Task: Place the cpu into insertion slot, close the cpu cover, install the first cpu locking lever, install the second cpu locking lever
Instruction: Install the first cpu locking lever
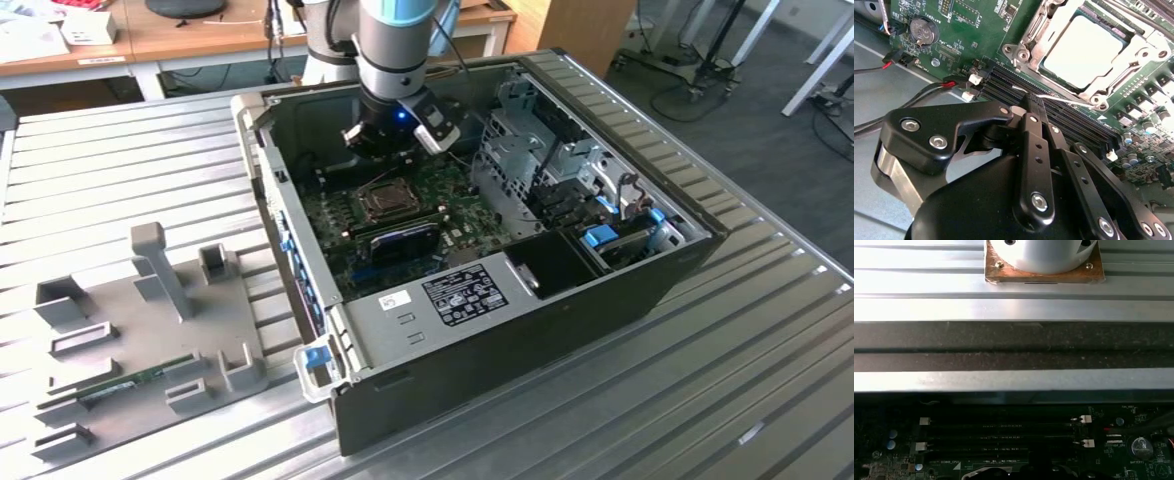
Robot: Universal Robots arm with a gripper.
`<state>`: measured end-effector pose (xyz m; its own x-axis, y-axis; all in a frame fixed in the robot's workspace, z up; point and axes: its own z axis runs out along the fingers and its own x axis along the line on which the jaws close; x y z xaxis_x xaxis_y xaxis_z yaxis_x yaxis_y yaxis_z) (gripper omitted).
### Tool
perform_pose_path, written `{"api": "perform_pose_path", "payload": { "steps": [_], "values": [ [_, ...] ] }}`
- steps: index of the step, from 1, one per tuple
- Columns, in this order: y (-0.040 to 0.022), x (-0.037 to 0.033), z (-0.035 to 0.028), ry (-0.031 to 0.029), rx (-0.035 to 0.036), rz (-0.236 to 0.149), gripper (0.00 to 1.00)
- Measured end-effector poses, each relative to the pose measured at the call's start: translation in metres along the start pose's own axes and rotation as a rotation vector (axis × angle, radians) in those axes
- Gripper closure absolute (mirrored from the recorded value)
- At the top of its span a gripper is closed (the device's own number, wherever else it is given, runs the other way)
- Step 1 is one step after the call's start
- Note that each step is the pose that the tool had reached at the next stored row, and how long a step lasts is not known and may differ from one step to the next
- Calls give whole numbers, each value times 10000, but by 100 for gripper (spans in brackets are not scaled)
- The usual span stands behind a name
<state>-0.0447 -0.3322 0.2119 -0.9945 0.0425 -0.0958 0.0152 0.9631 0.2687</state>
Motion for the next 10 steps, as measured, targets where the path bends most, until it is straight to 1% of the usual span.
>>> {"api": "perform_pose_path", "payload": {
  "steps": [10],
  "values": [
    [-6, -20, 27, -3, -1, 9, 90]
  ]
}}
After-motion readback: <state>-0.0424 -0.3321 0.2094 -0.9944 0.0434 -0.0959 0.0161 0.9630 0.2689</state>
